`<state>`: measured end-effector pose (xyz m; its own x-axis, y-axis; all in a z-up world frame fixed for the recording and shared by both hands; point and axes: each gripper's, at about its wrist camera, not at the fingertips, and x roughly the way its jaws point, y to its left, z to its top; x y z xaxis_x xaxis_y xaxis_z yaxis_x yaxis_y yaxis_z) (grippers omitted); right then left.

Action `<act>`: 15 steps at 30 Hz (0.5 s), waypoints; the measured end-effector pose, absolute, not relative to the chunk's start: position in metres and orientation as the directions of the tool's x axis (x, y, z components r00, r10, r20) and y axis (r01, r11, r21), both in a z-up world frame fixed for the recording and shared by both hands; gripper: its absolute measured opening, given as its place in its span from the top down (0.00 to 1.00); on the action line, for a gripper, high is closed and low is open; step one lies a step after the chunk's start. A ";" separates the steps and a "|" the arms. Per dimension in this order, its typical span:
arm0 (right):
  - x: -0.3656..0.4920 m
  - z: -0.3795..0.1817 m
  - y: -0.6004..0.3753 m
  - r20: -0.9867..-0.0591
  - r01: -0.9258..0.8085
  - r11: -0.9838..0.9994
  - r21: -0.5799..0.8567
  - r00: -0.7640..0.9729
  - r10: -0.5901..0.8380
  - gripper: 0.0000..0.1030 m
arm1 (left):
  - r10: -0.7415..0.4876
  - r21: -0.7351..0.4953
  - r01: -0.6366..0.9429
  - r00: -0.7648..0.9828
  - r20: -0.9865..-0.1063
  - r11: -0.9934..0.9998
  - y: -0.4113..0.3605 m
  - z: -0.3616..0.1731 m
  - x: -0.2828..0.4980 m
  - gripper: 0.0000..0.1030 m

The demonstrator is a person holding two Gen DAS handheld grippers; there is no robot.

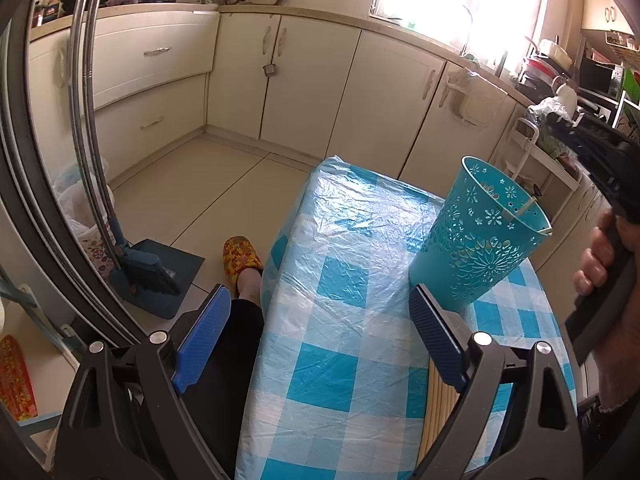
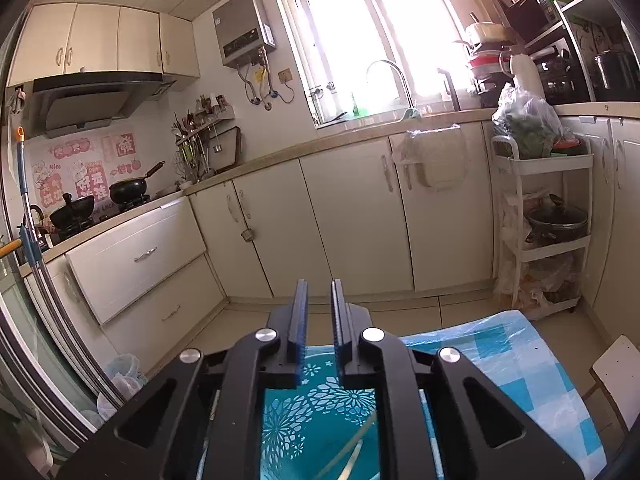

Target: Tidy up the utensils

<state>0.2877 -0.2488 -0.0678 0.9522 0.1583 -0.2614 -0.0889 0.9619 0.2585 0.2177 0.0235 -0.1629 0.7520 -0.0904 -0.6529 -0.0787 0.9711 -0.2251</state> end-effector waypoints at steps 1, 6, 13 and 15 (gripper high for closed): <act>0.280 -0.063 -0.250 -0.246 -0.092 0.963 0.255 0.957 0.157 0.81 | -0.089 -0.225 -0.079 0.754 -0.651 0.971 0.024 -0.161 0.216 0.14; 0.212 -0.041 -0.252 -0.153 -0.103 0.968 0.229 0.978 0.140 0.64 | -0.079 -0.222 -0.083 0.767 -0.637 0.972 0.025 -0.155 0.208 0.12; 0.160 -0.127 -0.225 -0.435 -0.079 0.988 0.133 0.891 0.130 0.55 | -0.081 -0.225 -0.087 0.762 -0.642 0.970 0.027 -0.156 0.199 0.10; 0.176 -0.171 -0.220 -0.594 -0.068 0.987 0.144 0.792 0.141 0.56 | -0.089 -0.227 -0.081 0.755 -0.650 0.971 0.026 -0.158 0.198 0.10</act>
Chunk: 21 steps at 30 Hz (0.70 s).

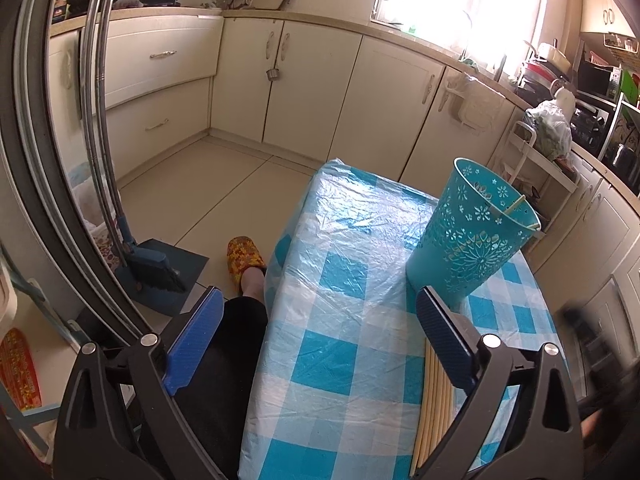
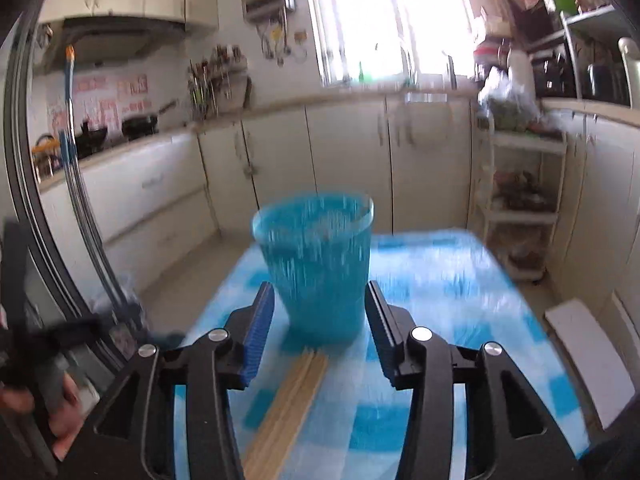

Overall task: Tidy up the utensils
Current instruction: 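Reach the left tool back to the chopsticks and grasp another one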

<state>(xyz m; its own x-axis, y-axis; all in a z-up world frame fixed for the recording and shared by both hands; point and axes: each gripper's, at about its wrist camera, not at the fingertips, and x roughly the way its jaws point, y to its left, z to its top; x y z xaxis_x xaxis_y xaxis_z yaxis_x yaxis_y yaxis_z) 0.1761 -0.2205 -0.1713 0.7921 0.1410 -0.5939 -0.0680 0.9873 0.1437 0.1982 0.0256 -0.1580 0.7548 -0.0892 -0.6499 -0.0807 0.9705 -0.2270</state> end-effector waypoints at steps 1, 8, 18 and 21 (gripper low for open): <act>0.185 -0.191 -0.219 -0.651 -0.057 0.987 0.153 0.745 0.144 0.57 | -0.092 -0.226 -0.077 0.753 -0.651 0.971 0.025 -0.158 0.197 0.10; 0.230 -0.238 -0.208 -0.767 -0.021 0.985 0.169 0.625 0.145 0.77 | -0.088 -0.203 -0.063 0.748 -0.658 0.977 0.022 -0.160 0.188 0.09; 0.231 -0.255 -0.199 -0.794 -0.054 0.993 0.107 0.597 0.118 0.84 | -0.097 -0.196 -0.055 0.721 -0.686 0.979 0.018 -0.170 0.193 0.09; 0.233 -0.255 -0.200 -0.797 -0.078 0.993 0.092 0.592 0.121 0.87 | -0.105 -0.181 -0.034 0.704 -0.703 0.983 0.011 -0.175 0.197 0.09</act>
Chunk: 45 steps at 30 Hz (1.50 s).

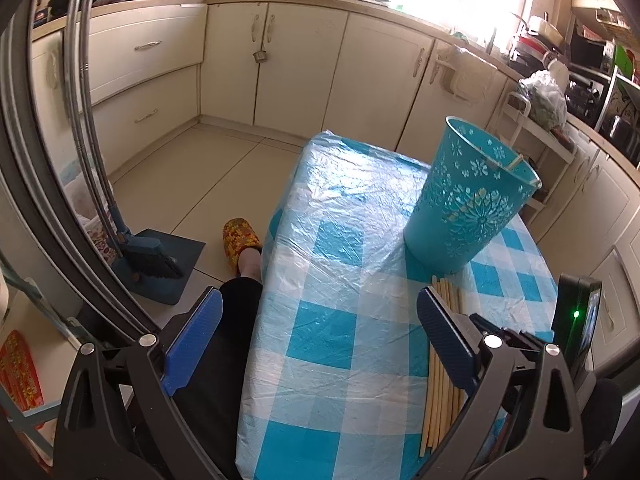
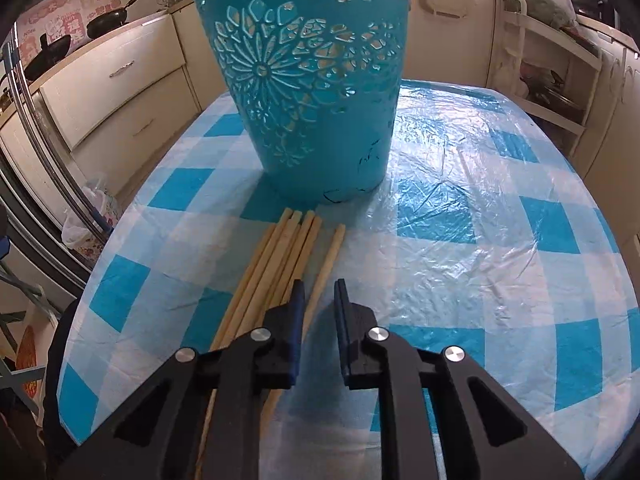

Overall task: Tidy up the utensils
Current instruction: 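Reach the left tool back to the chopsticks and grasp another one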

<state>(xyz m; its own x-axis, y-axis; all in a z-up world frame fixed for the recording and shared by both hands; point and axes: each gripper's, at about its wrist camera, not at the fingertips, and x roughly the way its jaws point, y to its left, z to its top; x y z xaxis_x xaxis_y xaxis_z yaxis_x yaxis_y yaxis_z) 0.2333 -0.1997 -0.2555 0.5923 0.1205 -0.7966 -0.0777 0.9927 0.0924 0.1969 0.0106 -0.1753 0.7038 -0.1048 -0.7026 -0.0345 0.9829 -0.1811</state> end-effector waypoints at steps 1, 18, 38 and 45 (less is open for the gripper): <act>0.234 -0.255 -0.200 -0.798 -0.087 0.992 0.088 0.590 0.122 0.88 | -0.108 -0.173 -0.024 0.696 -0.709 0.985 0.006 -0.178 0.198 0.09; 0.224 -0.252 -0.247 -0.793 -0.158 0.973 0.168 0.565 0.229 0.90 | -0.062 0.017 0.141 0.536 -0.842 0.990 -0.089 -0.241 0.262 0.09; 0.229 -0.253 -0.256 -0.782 -0.152 0.964 0.217 0.565 0.265 0.90 | -0.005 0.075 0.133 0.516 -0.856 0.988 -0.101 -0.256 0.278 0.16; 0.231 -0.252 -0.253 -0.780 -0.155 0.967 0.203 0.571 0.255 0.81 | -0.036 0.029 0.123 0.497 -0.867 0.992 -0.093 -0.252 0.279 0.36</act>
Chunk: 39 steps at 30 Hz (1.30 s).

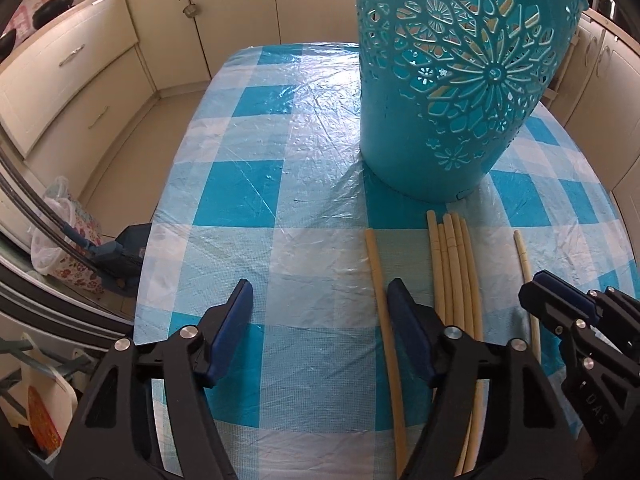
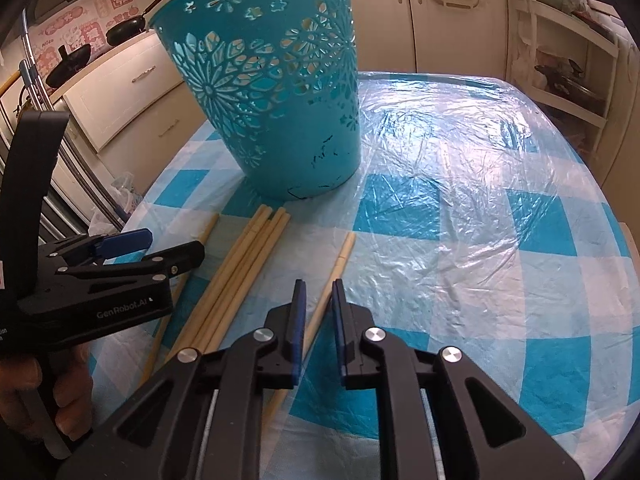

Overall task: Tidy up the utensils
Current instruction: 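Reach the left tool back to the chopsticks and grasp another one, then lift the held chopstick with the left tool and drop it into the teal cup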

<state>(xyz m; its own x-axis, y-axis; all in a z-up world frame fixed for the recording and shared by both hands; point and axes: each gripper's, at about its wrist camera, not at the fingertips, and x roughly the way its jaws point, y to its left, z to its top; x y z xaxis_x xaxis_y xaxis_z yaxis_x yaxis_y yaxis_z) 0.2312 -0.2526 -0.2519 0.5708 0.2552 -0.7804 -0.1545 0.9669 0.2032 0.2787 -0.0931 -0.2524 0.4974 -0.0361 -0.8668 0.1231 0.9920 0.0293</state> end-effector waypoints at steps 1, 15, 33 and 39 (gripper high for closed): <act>0.232 -0.252 -0.251 -0.780 -0.156 0.967 0.199 0.573 0.253 0.80 | -0.034 0.033 0.125 0.496 -0.868 0.992 -0.092 -0.253 0.281 0.36; 0.234 -0.252 -0.260 -0.763 -0.141 0.957 0.253 0.579 0.287 0.73 | -0.099 0.020 0.238 0.477 -0.874 0.971 -0.120 -0.248 0.271 0.95; 0.232 -0.251 -0.248 -0.760 -0.195 0.948 0.251 0.567 0.318 0.54 | -0.217 -0.096 0.232 0.581 -0.785 0.968 -0.070 -0.162 0.229 0.95; 0.230 -0.251 -0.241 -0.765 -0.212 0.951 0.224 0.566 0.306 0.49 | -0.291 -0.166 0.243 0.695 -0.657 0.956 -0.050 -0.089 0.221 0.95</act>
<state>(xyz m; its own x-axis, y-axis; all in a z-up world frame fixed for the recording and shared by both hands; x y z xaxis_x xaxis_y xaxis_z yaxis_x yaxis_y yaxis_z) 0.2302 -0.2413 -0.2509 0.5662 0.3058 -0.7654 -0.2116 0.9514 0.2236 0.2208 -0.0501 -0.0886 0.6952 -0.2909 -0.6573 0.2432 0.9557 -0.1658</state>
